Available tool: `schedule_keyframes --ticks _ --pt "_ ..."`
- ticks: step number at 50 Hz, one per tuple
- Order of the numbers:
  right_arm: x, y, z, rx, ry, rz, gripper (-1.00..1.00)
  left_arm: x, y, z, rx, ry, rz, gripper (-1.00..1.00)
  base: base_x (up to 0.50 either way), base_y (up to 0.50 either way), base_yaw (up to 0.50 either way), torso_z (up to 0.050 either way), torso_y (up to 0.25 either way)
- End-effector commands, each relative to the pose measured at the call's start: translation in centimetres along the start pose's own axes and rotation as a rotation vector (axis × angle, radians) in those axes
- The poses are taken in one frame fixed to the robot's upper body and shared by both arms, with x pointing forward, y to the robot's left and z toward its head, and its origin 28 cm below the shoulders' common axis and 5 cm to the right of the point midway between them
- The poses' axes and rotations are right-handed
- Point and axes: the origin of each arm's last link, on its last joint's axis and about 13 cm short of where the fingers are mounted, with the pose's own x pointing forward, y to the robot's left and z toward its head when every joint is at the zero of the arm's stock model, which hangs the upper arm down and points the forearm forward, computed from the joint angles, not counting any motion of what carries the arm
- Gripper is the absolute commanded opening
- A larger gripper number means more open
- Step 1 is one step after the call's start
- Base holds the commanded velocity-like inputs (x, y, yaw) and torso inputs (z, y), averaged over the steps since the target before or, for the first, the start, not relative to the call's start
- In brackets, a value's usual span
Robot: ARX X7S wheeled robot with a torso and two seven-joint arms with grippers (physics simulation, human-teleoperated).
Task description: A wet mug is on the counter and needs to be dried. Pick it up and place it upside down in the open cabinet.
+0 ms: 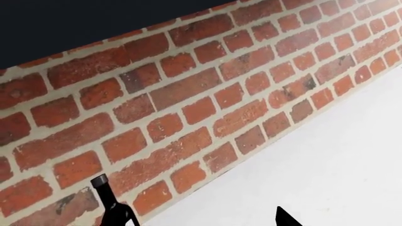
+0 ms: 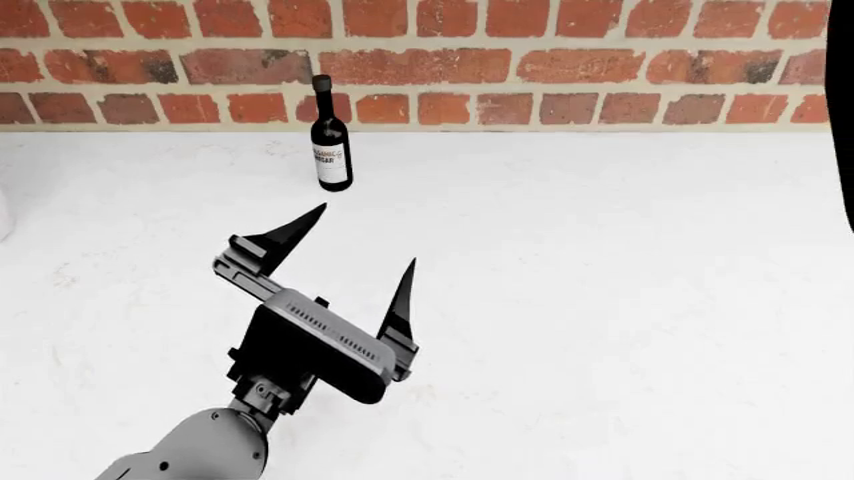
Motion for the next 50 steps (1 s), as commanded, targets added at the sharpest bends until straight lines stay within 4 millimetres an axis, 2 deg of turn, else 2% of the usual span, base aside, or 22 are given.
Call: schedule_keyframes --ticks 1,21,22,41,50 --pt "0.2 -0.6 -1.3 -0.004 0.03 -0.018 -1.0 0.0 0.0 -0.2 0.001 0.003 0.003 1.0 0.0 0.0 0.0 0.0 0.0" --pt "0.3 -1.4 -2.5 0.009 0.064 -0.055 -1.0 0.0 0.2 -0.2 0.004 0.003 0.009 1.0 0.0 0.0 0.0 0.0 0.0" --pt "0.2 -1.5 -2.5 0.009 0.065 -0.057 1.0 0.0 0.2 -0.2 0.004 0.004 0.009 1.0 0.0 0.0 0.0 0.0 0.0" --pt "0.2 -1.3 -2.4 -0.012 0.081 -0.044 1.0 0.0 0.4 -0.9 0.006 0.016 0.022 1.0 0.0 0.0 0.0 0.0 -0.003" --pt "0.1 -0.9 -1.6 -0.076 0.066 -0.031 1.0 0.1 0.5 -1.0 0.004 0.021 0.027 1.0 0.0 0.0 0.0 0.0 -0.002"
